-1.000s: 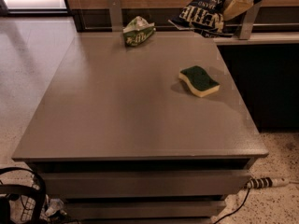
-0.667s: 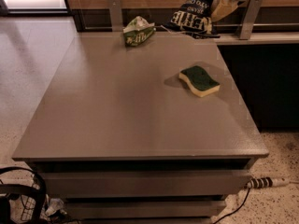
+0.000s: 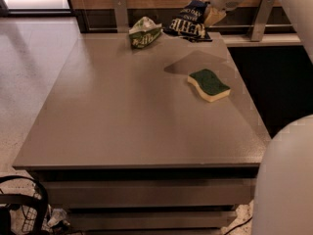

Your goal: Move blue chip bag near green jalapeno chip bag

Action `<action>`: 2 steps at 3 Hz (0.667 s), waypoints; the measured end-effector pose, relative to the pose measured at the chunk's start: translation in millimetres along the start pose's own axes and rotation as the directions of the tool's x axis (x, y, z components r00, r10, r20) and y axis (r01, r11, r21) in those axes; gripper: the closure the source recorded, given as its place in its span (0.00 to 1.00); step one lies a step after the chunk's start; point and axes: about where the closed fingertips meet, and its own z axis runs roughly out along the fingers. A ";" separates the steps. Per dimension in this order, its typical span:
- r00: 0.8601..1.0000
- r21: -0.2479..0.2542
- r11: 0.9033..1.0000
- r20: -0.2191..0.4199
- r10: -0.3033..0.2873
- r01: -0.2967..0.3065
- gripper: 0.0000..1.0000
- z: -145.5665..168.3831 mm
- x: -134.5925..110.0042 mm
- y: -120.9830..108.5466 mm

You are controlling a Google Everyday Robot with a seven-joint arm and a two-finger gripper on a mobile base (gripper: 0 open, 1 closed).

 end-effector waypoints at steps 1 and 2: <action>0.998 0.024 0.998 -0.014 0.054 -0.054 1.00 38.5 8.7 -13.0; 0.994 0.045 0.994 -0.032 0.100 -0.099 1.00 64.4 11.3 -22.4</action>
Offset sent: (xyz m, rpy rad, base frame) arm 0.0912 0.0111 -0.0382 0.0757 -0.0392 -0.1677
